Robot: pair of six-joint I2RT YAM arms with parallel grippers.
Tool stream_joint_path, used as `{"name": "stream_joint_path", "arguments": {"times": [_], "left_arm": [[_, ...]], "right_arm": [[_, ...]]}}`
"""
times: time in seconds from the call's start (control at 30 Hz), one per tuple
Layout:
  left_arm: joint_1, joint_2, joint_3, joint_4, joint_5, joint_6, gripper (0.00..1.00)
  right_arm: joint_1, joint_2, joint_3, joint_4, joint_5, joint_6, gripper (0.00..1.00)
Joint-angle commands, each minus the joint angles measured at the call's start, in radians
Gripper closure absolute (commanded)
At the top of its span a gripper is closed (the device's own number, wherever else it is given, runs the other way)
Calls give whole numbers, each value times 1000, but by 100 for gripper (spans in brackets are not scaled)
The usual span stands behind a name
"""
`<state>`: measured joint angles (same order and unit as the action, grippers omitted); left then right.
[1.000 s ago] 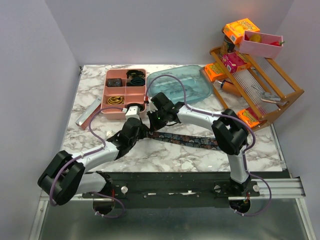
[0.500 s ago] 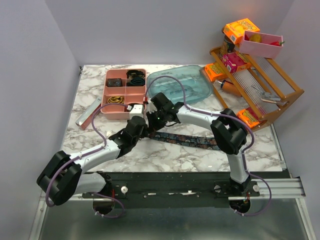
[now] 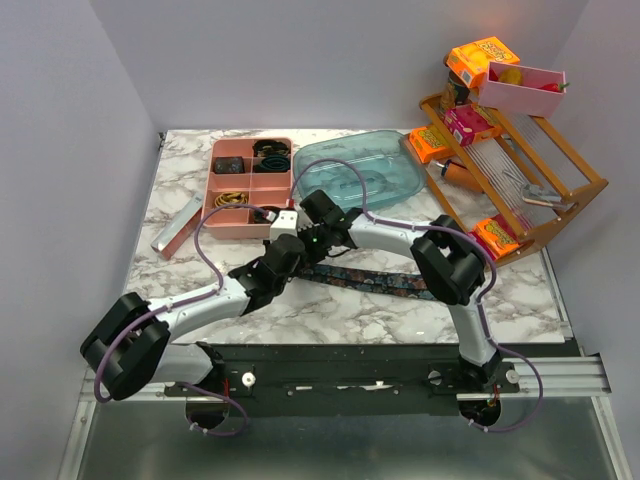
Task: Roll the ties
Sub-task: Roll the tie at the center of the board.
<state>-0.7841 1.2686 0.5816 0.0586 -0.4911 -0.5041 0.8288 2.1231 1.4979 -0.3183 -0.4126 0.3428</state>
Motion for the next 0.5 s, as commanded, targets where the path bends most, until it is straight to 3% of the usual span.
{"name": "stream_joint_path", "arguments": {"times": [0.0,0.47], "left_arm": [[-21,17,24,17,-33,1,100],[-44,75,61,-55,-118,13,100]], "right_arm": [[3,26,-5,64,-45,30,99],[-42,28,-28,173,-183,70,99]]}}
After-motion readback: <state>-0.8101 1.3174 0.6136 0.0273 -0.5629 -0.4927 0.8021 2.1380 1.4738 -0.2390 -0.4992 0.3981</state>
